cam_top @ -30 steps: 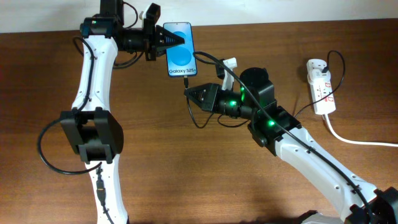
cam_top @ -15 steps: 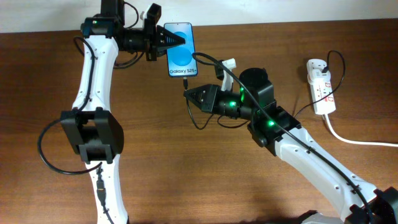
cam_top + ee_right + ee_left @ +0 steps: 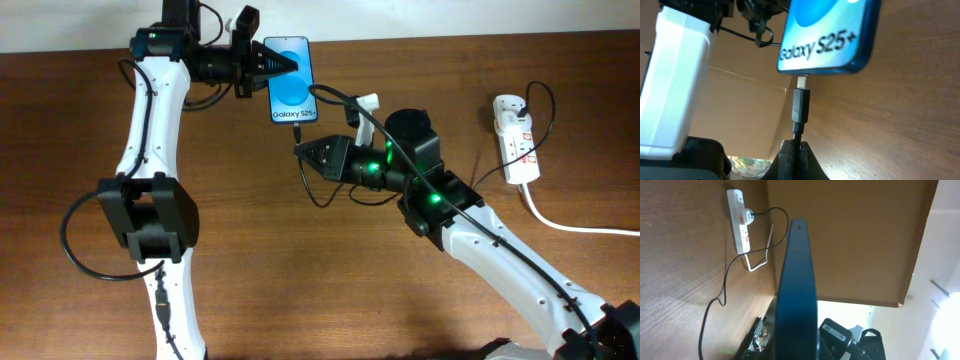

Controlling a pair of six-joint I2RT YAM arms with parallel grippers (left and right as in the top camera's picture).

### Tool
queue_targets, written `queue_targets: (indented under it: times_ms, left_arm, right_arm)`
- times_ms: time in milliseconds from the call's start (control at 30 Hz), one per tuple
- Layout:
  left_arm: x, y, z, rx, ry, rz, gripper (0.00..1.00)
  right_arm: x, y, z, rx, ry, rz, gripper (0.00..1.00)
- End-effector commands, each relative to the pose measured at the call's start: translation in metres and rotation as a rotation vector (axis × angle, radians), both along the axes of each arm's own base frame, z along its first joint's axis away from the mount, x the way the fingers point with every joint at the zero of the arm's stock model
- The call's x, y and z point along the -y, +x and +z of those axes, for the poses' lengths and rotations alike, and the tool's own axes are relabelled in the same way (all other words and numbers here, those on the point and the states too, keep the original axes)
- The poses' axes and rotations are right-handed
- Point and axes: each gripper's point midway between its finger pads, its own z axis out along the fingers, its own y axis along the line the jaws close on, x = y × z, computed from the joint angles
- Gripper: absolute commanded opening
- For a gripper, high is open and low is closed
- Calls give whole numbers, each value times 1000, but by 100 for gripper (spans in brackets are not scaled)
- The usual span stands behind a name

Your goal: Plug charger to phone and switch on socket

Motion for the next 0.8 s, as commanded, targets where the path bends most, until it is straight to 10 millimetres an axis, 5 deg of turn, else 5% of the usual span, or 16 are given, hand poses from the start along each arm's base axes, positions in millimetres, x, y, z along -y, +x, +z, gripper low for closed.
queue_targets:
  times_ms: [0,767]
  left_arm:
    - [2,-3,7,-17,-34,-15,0]
    - [8,-5,6,-16,-27,-25,0]
  right_arm:
    - [-3,-3,-6,-2,-15,17,4]
    - [12,11,-9,18,-40,-42,4]
